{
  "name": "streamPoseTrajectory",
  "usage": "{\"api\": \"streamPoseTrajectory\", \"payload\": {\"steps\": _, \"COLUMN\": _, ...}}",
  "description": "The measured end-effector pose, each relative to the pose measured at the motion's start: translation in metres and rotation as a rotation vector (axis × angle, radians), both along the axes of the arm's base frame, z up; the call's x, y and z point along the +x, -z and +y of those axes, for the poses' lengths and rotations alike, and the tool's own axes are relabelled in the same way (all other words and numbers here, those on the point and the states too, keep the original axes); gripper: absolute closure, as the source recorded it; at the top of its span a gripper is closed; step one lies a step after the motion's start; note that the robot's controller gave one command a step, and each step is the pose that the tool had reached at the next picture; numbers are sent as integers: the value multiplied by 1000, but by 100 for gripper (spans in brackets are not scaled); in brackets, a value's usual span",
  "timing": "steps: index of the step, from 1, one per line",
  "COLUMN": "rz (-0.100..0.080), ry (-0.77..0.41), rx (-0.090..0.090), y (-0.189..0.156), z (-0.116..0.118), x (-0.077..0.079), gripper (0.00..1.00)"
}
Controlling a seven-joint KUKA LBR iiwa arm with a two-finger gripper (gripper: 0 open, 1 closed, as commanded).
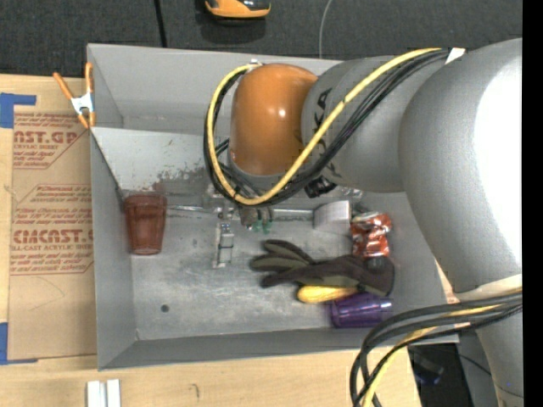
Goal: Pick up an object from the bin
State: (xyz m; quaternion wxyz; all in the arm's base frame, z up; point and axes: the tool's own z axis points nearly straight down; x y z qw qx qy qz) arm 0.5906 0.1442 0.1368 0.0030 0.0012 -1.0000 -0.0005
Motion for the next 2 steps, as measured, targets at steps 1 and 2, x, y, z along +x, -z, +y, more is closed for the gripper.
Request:
{"api": "streamPoseTrajectory", "payload": {"steps": 1, "rz": -7, "ry": 1, "rx": 1, "y": -5, "z": -1, "x": 2, "gripper": 0}}
{"api": "streamPoseTrajectory", "payload": {"steps": 2, "rz": -14, "ry": -99, "rx": 3, "y": 14, "z": -18, "x": -3, "gripper": 0}}
